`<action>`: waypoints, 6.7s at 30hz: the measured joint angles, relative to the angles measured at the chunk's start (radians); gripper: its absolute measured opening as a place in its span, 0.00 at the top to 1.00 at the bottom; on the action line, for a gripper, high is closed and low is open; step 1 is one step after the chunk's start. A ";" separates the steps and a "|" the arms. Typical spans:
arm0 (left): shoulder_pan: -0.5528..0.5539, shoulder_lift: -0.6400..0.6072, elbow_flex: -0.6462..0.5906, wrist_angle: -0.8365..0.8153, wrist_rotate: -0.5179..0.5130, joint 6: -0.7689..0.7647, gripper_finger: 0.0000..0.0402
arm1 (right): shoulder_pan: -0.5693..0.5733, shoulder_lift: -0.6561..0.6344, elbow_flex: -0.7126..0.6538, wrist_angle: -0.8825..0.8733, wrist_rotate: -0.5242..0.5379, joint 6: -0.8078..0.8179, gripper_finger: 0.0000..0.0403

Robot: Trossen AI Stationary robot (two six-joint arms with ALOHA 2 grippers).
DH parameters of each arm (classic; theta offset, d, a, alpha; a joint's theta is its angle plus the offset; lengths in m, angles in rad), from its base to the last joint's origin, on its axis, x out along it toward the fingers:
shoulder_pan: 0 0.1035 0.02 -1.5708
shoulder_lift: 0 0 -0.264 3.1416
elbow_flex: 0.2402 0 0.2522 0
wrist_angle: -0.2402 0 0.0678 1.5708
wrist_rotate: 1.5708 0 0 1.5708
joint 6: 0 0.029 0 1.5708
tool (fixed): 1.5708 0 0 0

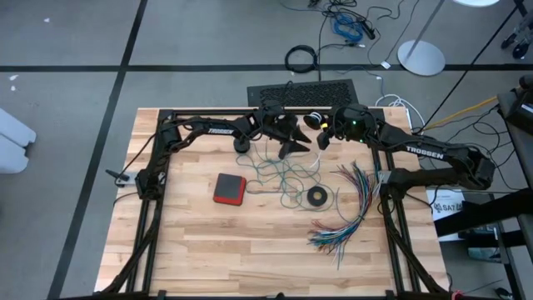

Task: Coiling cords
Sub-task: Coil the white wire cable on the spool

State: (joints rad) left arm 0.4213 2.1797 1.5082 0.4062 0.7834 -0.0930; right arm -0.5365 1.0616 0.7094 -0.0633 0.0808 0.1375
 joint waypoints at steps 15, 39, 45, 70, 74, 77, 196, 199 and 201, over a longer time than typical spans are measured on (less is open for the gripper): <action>-0.088 0.047 0.001 0.132 0.077 -0.183 0.47 | 0.000 0.001 -0.002 0.027 0.027 -0.022 1.00; -0.104 0.095 0.001 0.107 -0.190 -0.081 0.48 | 0.002 0.002 -0.003 0.029 0.022 -0.027 1.00; -0.075 0.095 0.001 0.098 -0.075 -0.076 0.48 | 0.002 0.002 -0.003 0.021 0.018 -0.027 1.00; -0.104 0.074 0.001 0.079 -0.106 0.029 0.48 | 0.002 0.002 -0.003 0.020 0.019 -0.037 1.00; -0.103 0.075 0.001 0.055 -0.205 0.024 0.48 | 0.002 0.002 -0.003 0.027 0.018 -0.036 1.00; -0.103 0.075 0.001 0.056 -0.227 0.024 0.48 | 0.002 0.002 -0.003 0.031 0.014 -0.036 1.00; 0.030 0.262 0.286 -0.139 -0.491 -0.389 0.97 | -0.086 0.638 0.000 0.001 0.535 -0.464 1.00; 0.027 0.273 0.286 -0.129 -0.502 -0.393 0.97 | -0.086 0.658 0.000 0.024 0.555 -0.476 1.00; 0.024 0.273 0.286 -0.130 -0.501 -0.393 0.97 | -0.086 0.667 0.000 0.051 0.565 -0.498 1.00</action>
State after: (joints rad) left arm 0.4449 2.4523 1.7939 0.2759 0.2821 -0.4856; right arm -0.6228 1.7290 0.7094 -0.0126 0.6456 -0.3606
